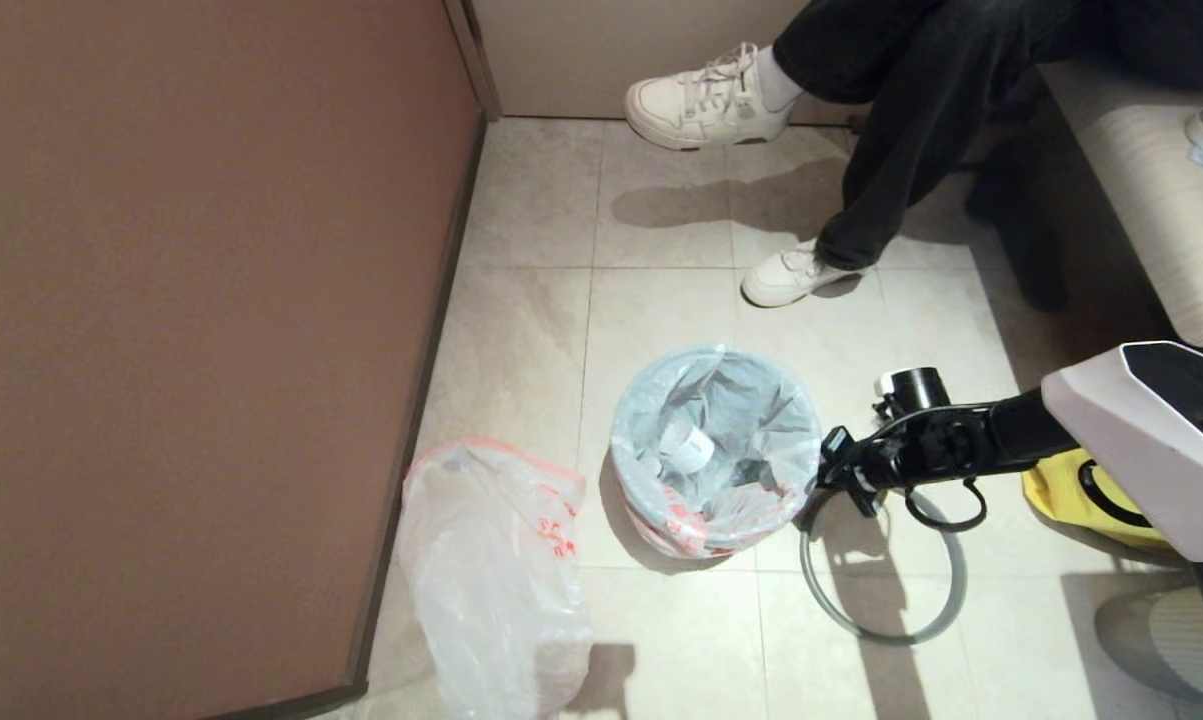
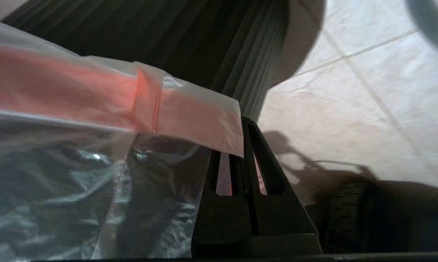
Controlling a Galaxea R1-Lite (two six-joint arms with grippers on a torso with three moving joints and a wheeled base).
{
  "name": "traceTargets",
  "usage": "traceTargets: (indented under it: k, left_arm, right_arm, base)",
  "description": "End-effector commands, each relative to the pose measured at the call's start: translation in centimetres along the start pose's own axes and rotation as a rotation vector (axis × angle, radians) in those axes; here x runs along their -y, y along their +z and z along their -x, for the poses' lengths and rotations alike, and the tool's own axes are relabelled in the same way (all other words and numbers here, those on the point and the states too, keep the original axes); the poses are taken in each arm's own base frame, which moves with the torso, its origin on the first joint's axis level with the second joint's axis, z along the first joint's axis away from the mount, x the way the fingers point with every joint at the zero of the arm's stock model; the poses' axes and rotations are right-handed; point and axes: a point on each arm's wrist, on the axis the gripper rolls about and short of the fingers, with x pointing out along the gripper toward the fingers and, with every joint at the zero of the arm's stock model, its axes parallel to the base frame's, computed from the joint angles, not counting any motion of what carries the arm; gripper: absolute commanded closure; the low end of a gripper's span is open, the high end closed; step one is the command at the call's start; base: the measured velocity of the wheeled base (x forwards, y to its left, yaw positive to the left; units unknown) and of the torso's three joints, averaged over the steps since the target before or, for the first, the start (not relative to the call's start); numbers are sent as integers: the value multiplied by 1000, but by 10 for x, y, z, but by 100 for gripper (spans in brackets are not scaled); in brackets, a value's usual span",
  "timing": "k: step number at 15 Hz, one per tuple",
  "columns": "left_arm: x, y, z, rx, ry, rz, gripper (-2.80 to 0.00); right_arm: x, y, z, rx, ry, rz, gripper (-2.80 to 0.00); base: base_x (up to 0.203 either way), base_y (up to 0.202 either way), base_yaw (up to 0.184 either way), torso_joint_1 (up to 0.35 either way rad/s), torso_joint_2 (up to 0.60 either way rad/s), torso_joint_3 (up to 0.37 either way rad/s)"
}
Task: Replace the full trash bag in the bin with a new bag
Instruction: Place the trash bag on the floor
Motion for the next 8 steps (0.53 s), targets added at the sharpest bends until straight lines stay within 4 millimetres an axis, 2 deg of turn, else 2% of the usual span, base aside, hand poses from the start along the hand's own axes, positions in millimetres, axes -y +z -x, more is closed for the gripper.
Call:
traceTargets:
  k: [1,6,8]
  left_arm:
    - [0,0,0,-1,0,0,0]
    - [0,0,0,-1,0,0,0]
    - [0,0,0,-1,2,0,0]
  right_arm:
    - [-10,2,13,-38,66,-57,0]
    - [-41,2,51,-100,184,-162,0]
    - [-46,2,64,-109,204,-197,0]
  base:
    - [0,0,0,0,0,0]
    - [0,0,0,0,0,0]
    - [0,0,0,0,0,0]
